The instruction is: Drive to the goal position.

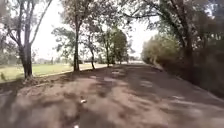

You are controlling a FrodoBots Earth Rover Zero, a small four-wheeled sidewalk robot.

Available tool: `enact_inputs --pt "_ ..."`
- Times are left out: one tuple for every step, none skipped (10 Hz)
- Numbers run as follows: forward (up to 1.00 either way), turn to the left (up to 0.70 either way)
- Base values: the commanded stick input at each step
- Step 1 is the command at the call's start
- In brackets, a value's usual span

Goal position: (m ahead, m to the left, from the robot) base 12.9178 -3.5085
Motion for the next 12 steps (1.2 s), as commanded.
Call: enact_inputs --pt "1.0 -0.09" --pt "1.0 -0.09" --pt "1.0 -0.09" --pt "1.0 -0.09" --pt "1.0 -0.09" --pt "1.0 -0.09" --pt "1.0 -0.09" --pt "1.0 -0.09" --pt "1.0 -0.09" --pt "1.0 -0.09" --pt "1.0 -0.09" --pt "1.0 -0.09"
